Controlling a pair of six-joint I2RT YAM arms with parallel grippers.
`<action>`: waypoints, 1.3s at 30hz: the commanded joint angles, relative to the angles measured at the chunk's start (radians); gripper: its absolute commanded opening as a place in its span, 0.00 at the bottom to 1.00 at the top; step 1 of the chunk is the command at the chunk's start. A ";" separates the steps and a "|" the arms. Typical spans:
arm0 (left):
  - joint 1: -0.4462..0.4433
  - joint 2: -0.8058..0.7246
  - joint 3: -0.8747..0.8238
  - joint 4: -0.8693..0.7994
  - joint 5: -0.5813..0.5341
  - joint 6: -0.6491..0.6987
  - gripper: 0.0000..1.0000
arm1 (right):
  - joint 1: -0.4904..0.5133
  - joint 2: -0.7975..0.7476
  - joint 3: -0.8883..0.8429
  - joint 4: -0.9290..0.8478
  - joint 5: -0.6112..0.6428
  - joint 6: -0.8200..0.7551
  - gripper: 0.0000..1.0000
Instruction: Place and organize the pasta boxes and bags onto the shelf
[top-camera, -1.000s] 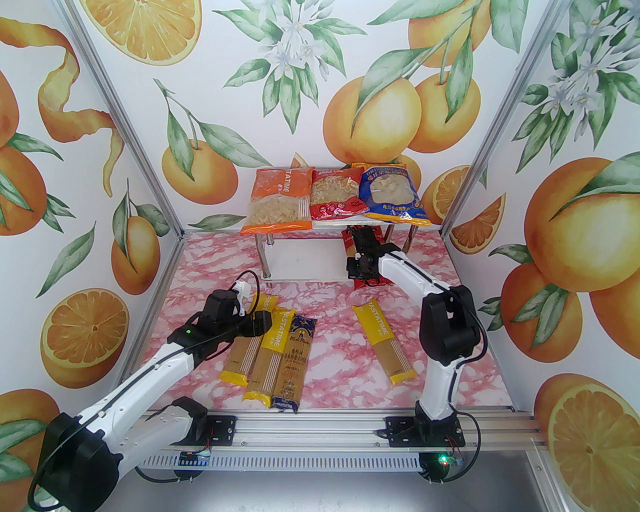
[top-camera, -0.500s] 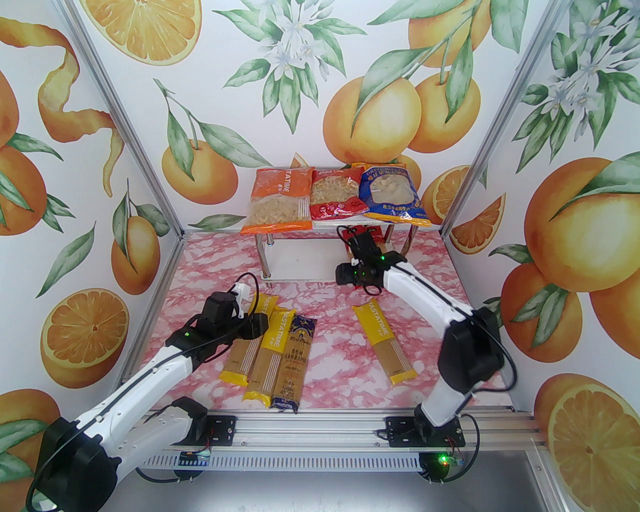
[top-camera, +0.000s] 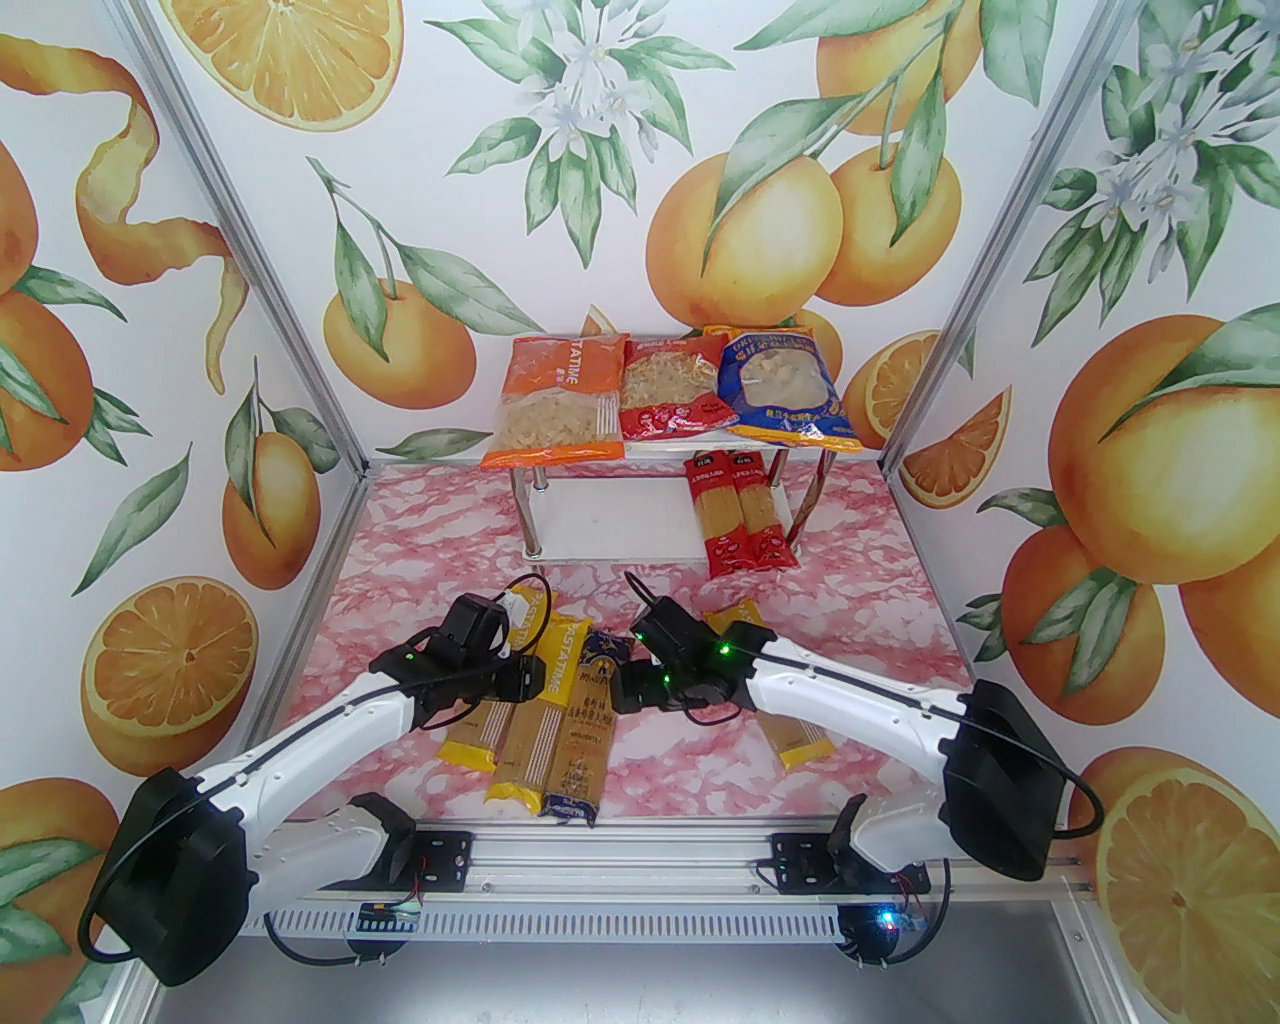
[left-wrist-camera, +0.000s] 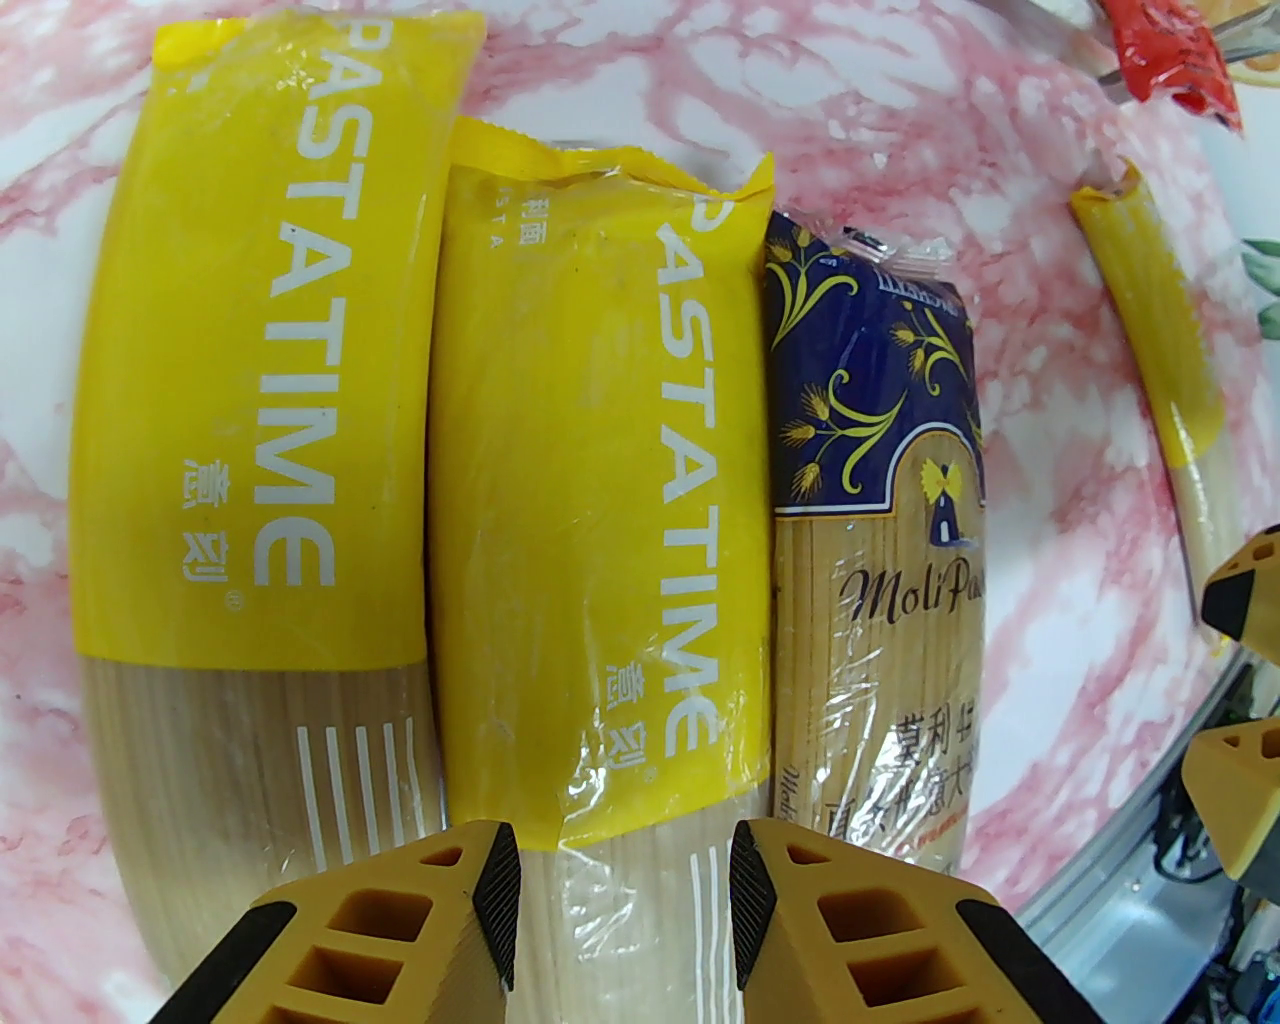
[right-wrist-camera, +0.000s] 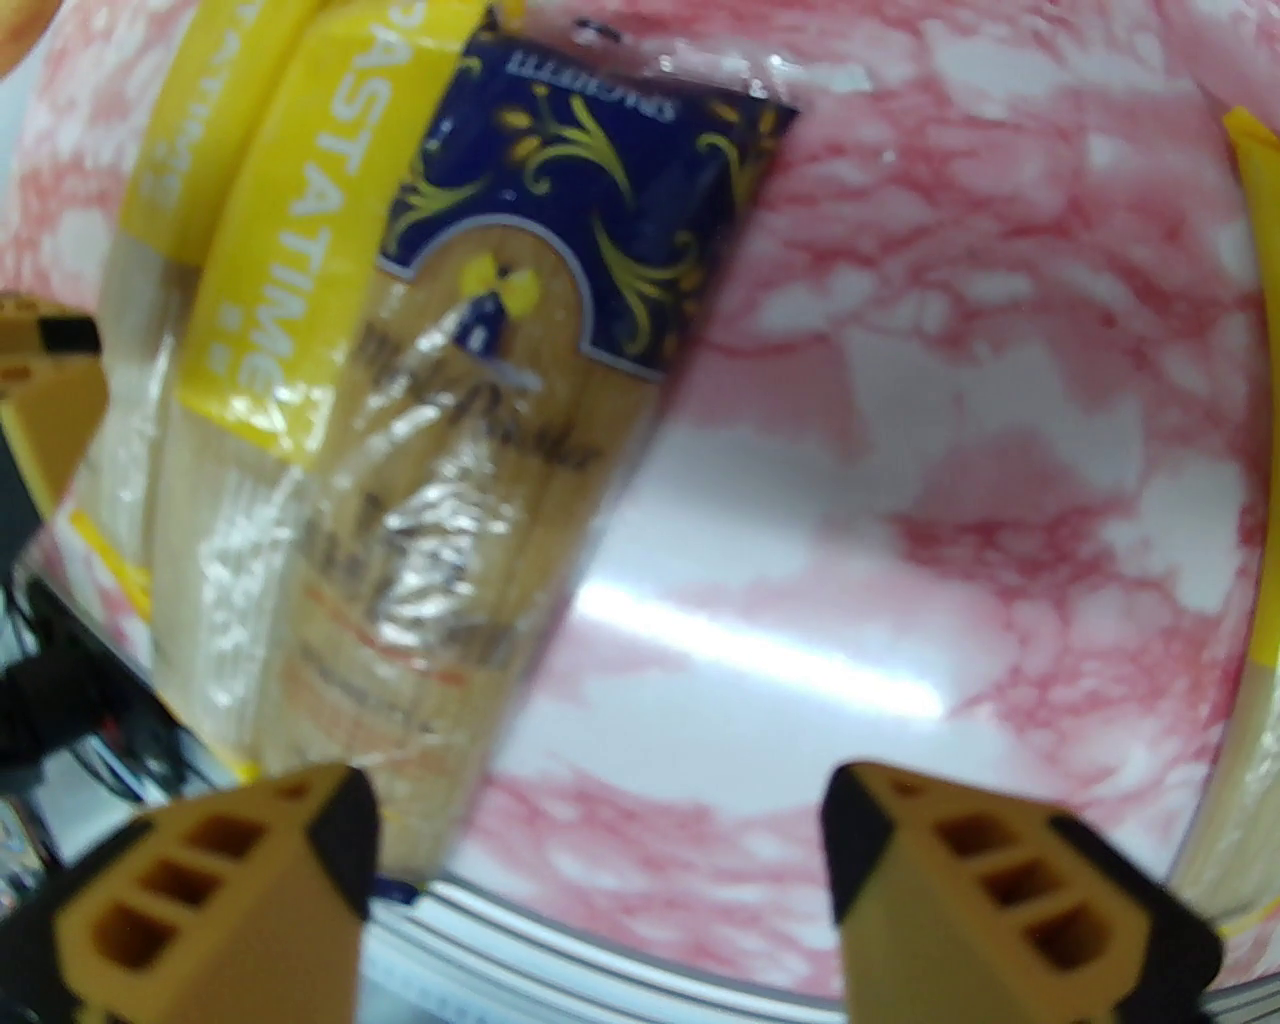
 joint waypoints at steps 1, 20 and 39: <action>-0.001 -0.014 0.005 0.063 0.032 -0.029 0.59 | 0.119 0.090 0.055 0.060 0.033 0.099 0.91; 0.069 -0.211 -0.051 0.089 0.076 -0.033 0.68 | 0.226 0.313 0.189 -0.052 0.015 0.134 0.97; 0.109 -0.206 -0.069 0.122 0.102 -0.027 0.69 | 0.185 0.413 0.167 -0.227 0.094 0.042 0.92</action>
